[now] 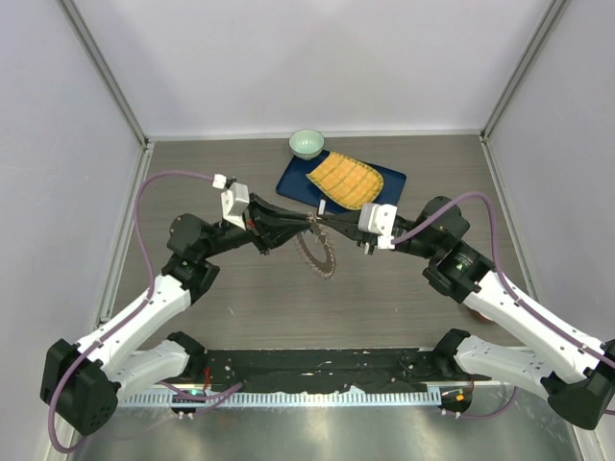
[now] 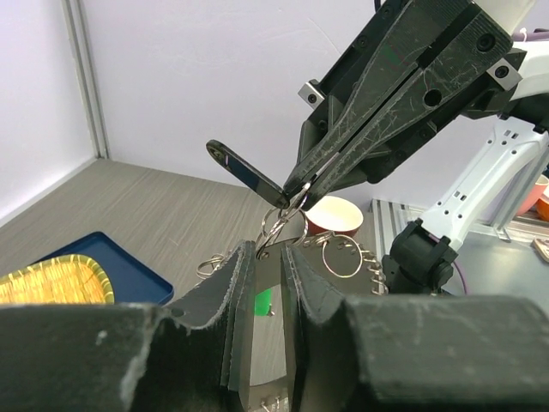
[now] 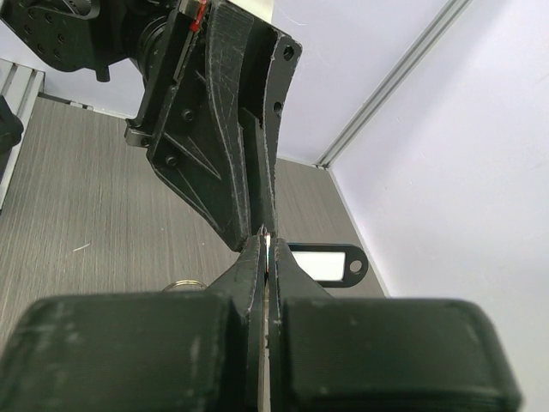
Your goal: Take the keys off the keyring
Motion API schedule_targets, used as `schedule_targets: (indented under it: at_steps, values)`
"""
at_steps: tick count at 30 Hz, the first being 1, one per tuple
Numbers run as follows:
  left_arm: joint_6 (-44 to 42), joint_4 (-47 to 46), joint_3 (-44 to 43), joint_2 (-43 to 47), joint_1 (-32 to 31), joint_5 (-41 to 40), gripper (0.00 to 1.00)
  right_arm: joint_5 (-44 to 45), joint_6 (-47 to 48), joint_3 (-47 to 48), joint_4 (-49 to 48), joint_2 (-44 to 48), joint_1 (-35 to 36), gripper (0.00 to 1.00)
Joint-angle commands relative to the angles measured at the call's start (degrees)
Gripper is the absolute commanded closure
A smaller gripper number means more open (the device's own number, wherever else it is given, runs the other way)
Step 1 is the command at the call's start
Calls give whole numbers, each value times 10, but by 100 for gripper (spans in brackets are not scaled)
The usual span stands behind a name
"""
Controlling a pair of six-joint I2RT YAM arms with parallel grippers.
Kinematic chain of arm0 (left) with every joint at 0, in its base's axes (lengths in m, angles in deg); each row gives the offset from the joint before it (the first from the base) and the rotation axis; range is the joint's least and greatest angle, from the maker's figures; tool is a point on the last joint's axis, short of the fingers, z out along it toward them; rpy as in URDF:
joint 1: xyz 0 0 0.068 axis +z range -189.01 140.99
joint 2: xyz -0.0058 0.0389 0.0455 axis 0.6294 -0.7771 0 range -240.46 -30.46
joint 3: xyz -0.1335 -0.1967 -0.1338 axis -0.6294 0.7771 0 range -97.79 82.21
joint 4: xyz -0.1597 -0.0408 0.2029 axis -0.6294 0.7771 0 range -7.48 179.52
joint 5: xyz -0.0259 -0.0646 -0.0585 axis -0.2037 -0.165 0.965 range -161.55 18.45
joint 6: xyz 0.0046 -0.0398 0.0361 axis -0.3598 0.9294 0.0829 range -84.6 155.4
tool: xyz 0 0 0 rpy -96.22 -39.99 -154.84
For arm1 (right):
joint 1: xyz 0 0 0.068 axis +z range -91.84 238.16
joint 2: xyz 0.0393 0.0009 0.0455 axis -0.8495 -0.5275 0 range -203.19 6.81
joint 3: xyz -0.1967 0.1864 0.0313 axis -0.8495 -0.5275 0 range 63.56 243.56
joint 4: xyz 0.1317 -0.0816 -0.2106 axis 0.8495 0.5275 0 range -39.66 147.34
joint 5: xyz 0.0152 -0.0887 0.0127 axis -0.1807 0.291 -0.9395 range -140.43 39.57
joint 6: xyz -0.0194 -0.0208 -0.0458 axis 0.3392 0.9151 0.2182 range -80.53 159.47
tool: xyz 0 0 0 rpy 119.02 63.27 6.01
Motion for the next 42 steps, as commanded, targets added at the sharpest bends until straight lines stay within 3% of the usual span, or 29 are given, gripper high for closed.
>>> schedule_targets:
  at_steps: [1,4,5,9,14,18,21,28,36,42]
  values:
    - [6,-32,-6,-5,-2,13,79,2,-7,17,-64,4,3,100]
    - [6,-34,-8,-7,-3,21,90,1,-9,17,-66,4,2,99]
    - [6,-34,-8,-7,-3,24,100,1,-9,17,-67,4,3,99]
    - [-18,-7,-16,0,-2,35,100,2,-2,16,-52,3,2,99]
    - [-133,175,-92,0,-2,100,100,-26,95,49,103,-19,2,99]
    - [-188,314,-152,-14,-3,147,100,-45,135,62,120,-16,3,99]
    - [-219,364,-180,-15,-3,166,100,-43,151,89,153,-32,3,99]
    - [-244,395,-207,-24,-3,189,100,-58,168,119,181,-53,9,99]
    - [-296,497,-259,-64,-3,203,100,-63,220,133,216,-69,20,99]
    - [-273,493,-276,-92,-3,197,100,-54,240,148,233,-79,28,99]
